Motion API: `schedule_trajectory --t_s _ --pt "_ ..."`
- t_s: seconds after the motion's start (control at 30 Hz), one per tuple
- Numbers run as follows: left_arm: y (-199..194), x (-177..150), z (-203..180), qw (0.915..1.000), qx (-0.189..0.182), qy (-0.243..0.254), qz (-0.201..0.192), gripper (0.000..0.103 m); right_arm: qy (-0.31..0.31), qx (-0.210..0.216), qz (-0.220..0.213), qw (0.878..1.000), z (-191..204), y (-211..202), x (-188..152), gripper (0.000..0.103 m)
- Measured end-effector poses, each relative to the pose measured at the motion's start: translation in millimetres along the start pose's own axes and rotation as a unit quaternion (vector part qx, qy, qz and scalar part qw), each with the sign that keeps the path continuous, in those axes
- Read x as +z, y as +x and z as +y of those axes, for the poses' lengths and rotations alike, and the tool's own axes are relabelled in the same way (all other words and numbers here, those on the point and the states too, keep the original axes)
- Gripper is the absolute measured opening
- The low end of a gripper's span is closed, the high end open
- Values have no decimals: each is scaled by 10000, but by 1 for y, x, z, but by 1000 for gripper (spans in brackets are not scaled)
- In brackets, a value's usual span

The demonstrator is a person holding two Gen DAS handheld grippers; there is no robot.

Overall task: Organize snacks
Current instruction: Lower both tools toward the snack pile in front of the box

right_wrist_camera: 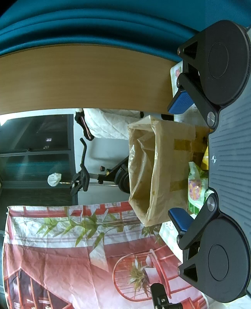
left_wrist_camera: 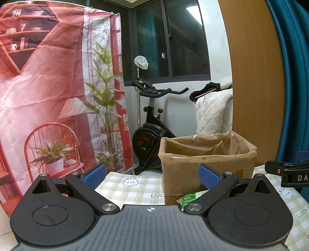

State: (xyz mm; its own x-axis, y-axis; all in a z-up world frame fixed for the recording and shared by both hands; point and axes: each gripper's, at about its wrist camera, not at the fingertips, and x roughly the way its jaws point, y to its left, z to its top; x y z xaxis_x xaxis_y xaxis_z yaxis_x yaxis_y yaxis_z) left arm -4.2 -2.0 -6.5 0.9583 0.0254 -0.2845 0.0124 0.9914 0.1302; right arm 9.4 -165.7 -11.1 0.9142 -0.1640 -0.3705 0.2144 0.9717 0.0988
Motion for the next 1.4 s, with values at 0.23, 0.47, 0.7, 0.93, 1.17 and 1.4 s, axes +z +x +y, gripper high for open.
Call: schedule_trajectory --t_s 0.23,0.47,0.7,0.93,1.17,1.4 --pt "11 -14 2 9999 -92 -65 -16 103 -21 101 -88 9999 -4 8 -8 103" --pt "44 -51 8 9986 -79 -267 459 103 -198 179 49 9996 -2 31 -55 103" --pt "73 -88 19 9942 -307 -415 939 102 -208 283 675 9971 -8 61 -99 103" --pt "90 -112 19 9888 -450 -551 1311 96 -70 311 1242 9917 -17 90 -135 103" --pt "97 -131 11 9838 -681 -465 1594 95 -68 388 1728 9842 -17 105 -161 102" --pt "112 -147 8 9682 -1074 -829 2100 95 22 599 1822 9814 -24 110 -171 94"
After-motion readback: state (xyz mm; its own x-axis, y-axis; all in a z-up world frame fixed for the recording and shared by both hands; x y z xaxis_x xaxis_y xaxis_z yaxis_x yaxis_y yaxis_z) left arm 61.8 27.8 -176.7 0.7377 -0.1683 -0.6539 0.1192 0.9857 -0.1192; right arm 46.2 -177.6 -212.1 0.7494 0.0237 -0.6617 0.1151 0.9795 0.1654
